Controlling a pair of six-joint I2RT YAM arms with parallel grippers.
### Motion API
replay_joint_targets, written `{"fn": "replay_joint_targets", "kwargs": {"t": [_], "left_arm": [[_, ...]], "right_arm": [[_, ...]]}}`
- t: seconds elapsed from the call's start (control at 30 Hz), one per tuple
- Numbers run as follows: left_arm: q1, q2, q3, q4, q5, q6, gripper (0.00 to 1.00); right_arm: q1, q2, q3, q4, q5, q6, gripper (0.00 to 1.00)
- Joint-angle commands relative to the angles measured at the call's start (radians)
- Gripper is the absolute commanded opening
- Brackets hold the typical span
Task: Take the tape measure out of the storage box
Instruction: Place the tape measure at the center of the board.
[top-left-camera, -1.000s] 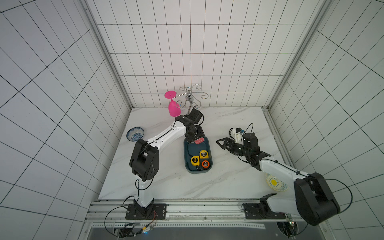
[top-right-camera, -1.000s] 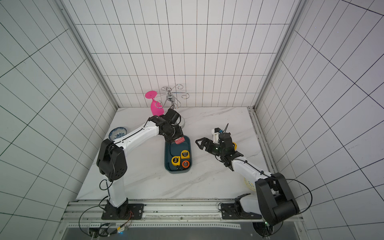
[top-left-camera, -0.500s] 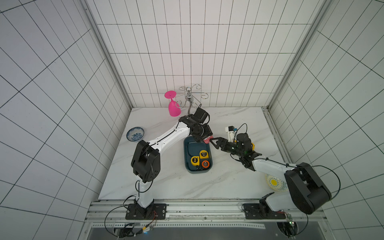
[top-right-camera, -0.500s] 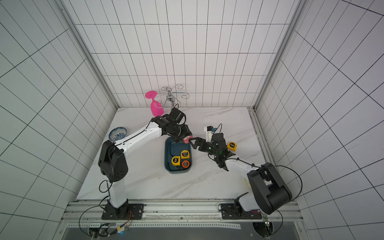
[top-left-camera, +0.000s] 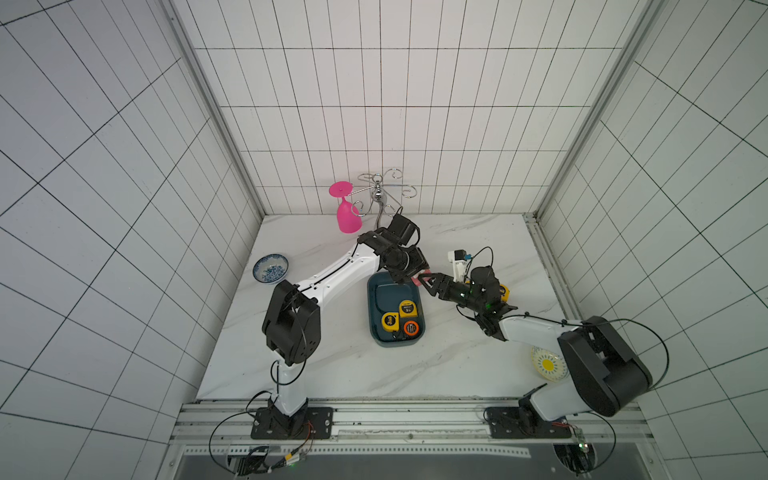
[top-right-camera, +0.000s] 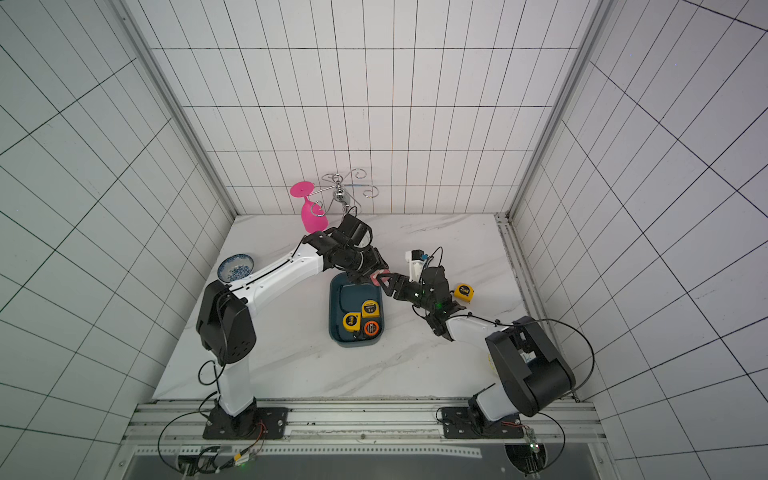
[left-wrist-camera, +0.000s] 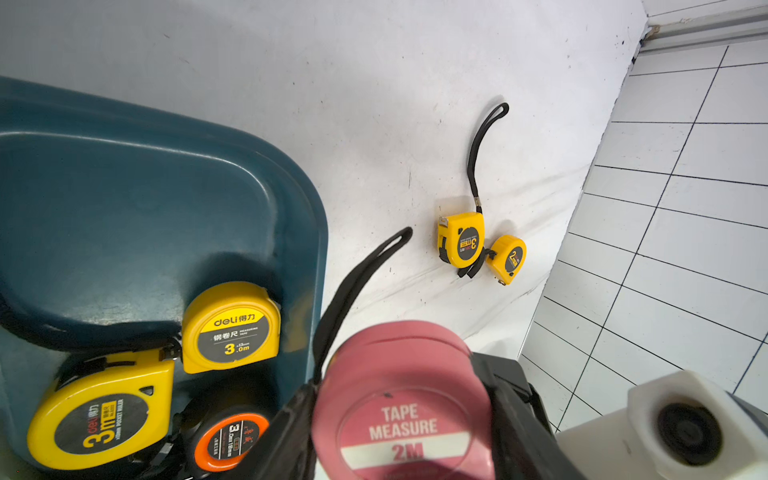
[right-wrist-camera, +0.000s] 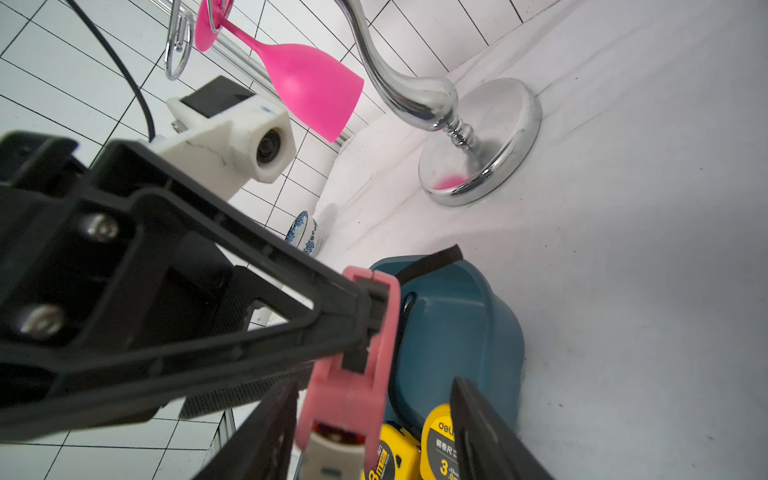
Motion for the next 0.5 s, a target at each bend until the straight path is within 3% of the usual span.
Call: {"fn": "replay_joint_targets", "kwargs": {"t": [0.0,0.4,0.47], "left_arm": [[0.0,-0.037,-0.004,0.047,0.036,-0.017,0.0],[0.004,-0.037,-0.015,0.063,0.069,-0.026,0.0],[0.006,-0.037,-0.016,0.066,0.071,-0.025,0.0]], "right_arm": [[0.011,0.011,0.01,0.049,0.014,-0.009,0.55],[0.012,0.013,0.003,0.058,0.017,-0.005,0.14],[0.013,0.01,0.001,0.054,0.024,-0.003,0.11]]}}
